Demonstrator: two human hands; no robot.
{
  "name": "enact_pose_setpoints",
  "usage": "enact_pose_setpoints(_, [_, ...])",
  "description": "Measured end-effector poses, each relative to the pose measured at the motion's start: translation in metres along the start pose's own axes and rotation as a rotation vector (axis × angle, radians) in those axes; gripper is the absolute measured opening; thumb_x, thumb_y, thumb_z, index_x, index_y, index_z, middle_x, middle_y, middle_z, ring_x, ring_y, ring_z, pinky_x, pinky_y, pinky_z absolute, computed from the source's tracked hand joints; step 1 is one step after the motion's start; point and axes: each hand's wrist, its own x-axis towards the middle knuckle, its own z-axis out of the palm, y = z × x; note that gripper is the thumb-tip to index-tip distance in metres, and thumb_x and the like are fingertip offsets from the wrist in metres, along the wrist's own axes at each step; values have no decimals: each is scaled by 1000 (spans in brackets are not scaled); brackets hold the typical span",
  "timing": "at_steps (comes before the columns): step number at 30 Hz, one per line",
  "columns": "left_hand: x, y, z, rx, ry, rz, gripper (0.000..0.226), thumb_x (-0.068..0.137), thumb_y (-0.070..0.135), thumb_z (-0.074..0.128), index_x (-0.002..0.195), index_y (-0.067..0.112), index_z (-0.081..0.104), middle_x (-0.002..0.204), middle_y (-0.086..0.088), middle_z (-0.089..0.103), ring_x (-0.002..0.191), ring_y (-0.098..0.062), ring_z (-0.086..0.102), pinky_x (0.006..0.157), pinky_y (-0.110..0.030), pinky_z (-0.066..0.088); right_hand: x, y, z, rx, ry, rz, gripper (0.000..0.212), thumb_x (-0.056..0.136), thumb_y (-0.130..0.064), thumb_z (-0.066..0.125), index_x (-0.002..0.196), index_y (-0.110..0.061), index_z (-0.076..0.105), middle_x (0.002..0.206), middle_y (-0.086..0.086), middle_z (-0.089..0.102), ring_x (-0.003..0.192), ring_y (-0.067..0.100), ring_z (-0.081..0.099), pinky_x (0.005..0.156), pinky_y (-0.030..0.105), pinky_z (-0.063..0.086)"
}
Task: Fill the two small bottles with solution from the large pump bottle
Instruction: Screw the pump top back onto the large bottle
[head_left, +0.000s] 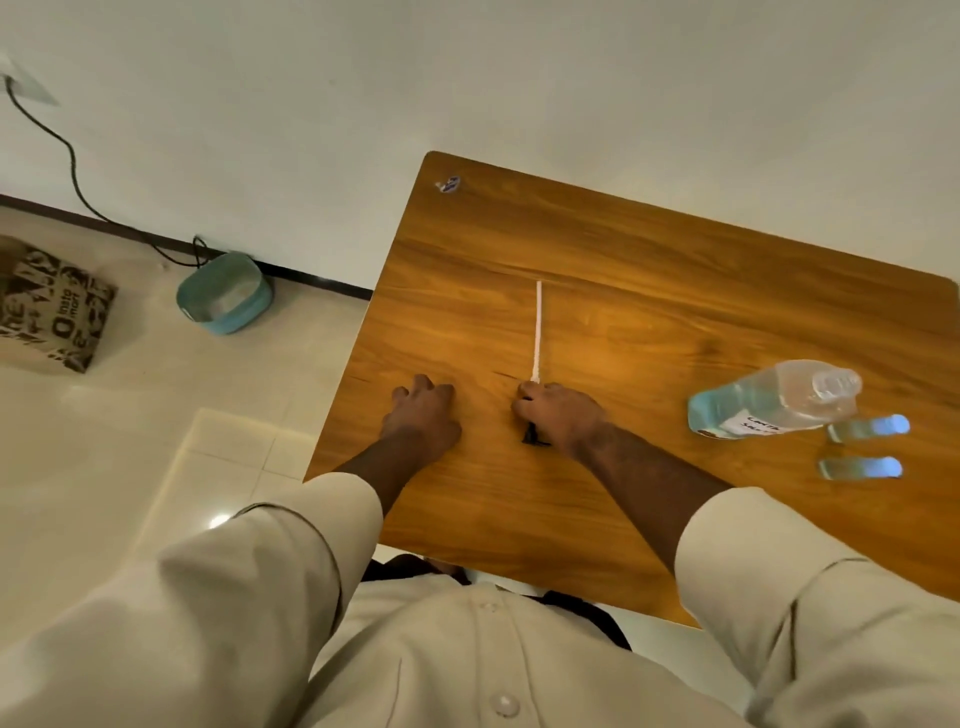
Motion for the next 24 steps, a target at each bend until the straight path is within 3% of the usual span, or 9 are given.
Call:
enact_pose_setpoints(6, [-3,29,-5,-197,55,89,59,90,34,62,145,22,41,146,-12,37,134,-37,33,107,-44,35,-50,33,-64,60,425,17,42,91,-1,52,130,-15,48,135,9,42,109,31,52,79,44,52])
enact_pose_setpoints(10, [-5,93,-11,-253,106,264,56,91,35,63,143,28,41,146,-4,39,136,-32,33,104,-43,37,-116,74,-137,6,673,72,34,91,-16,58,124,-15,56,119,6,58,97,29,62,67,41,55])
enact_pose_setpoints(12, [-10,137,-16,-297,122,367,56,90,36,64,142,30,43,143,-1,41,135,-28,35,104,-39,37,-159,98,-166,53,773,144,37,87,-16,63,123,-16,58,119,6,61,99,29,62,70,42,55])
enact_pose_setpoints(15, [-24,203,-18,-356,154,517,58,86,34,71,139,29,48,138,-1,45,132,-23,41,104,-32,37,-222,129,-192,178,858,242,38,84,-16,67,121,-17,60,115,5,65,104,28,60,85,43,49])
enact_pose_setpoints(19, [-46,271,0,-379,155,628,63,80,30,77,137,29,50,138,1,46,130,-17,42,98,-21,31,-287,154,-201,382,908,253,28,83,-21,70,110,-18,65,100,0,69,92,17,62,84,37,51])
enact_pose_setpoints(21, [-49,290,12,-361,149,633,65,79,30,78,138,30,49,140,1,45,130,-17,42,99,-23,31,-306,162,-196,479,912,231,22,83,-21,70,104,-17,67,97,-1,69,89,13,63,84,32,52])
enact_pose_setpoints(24, [-50,310,27,-395,202,565,66,78,27,80,137,28,50,142,1,45,131,-18,42,99,-24,34,-327,176,-188,555,976,219,32,82,-24,72,111,-11,67,107,5,68,92,14,64,81,19,51])
